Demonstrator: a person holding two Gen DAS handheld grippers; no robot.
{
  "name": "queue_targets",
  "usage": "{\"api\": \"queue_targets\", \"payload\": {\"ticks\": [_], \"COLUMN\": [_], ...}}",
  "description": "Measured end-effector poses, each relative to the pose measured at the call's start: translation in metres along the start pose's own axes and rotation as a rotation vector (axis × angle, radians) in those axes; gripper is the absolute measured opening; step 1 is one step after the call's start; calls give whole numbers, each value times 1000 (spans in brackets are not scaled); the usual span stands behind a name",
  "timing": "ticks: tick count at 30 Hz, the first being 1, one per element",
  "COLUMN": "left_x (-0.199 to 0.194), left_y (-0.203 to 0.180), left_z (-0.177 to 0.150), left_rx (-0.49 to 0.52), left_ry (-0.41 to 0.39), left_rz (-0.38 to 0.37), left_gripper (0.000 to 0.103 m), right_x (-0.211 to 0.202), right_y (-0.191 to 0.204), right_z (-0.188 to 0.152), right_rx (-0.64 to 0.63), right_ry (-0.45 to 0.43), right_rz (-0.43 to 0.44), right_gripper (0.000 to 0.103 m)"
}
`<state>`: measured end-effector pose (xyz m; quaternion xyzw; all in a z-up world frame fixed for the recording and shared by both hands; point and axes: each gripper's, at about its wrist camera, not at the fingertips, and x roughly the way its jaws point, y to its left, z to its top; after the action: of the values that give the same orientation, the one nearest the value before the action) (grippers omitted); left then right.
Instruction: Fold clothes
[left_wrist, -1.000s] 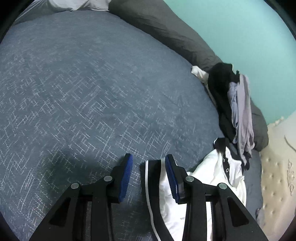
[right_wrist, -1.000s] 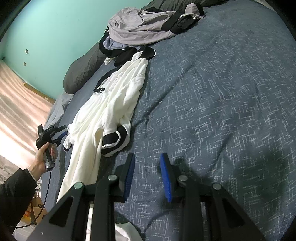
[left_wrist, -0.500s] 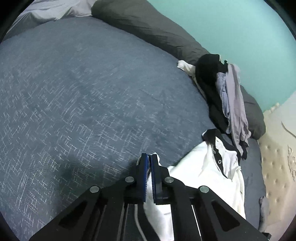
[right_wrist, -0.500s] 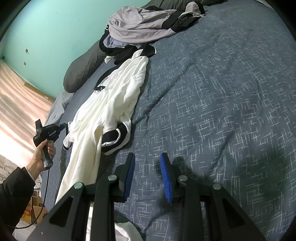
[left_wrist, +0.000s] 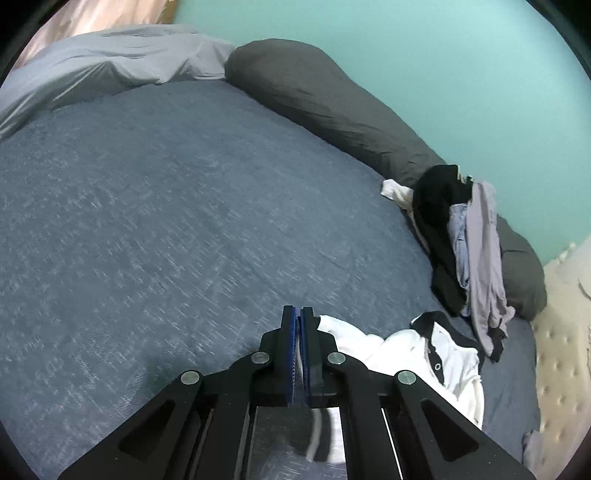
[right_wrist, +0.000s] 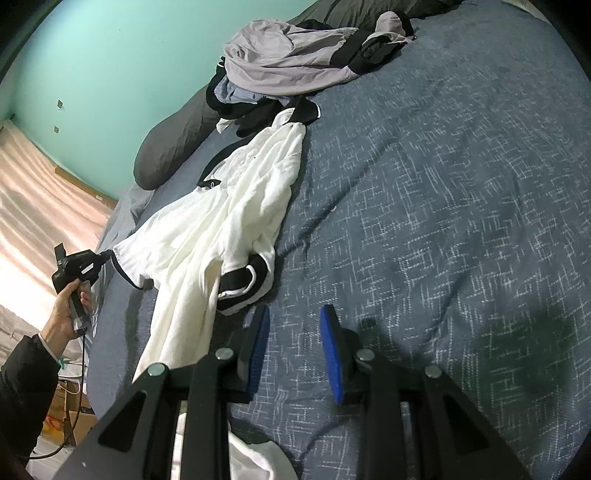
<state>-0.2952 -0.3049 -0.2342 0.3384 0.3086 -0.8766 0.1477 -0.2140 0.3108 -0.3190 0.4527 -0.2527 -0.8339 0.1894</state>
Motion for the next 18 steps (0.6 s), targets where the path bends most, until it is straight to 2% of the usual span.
{"api": "queue_targets", "payload": {"ticks": [6, 11, 15, 18], "left_x": [33, 63, 71, 64], "left_y": [25, 44, 34, 27], "left_z": [-4, -17, -24, -27], "left_rx": [-103, -140, -38, 4], "left_ry": [83, 141, 176, 177], "left_rz": [47, 70, 93, 86], "left_gripper": [3, 3, 4, 5], "right_x": [1, 4, 9, 12], "right_y": [1, -2, -2, 0], "right_z": [-1, -2, -4, -5], "right_rx": [-7, -5, -9, -14], "right_ry": [4, 10, 20, 27], "right_rz": [-6, -16, -23, -32], "right_gripper": [28, 28, 28, 28]}}
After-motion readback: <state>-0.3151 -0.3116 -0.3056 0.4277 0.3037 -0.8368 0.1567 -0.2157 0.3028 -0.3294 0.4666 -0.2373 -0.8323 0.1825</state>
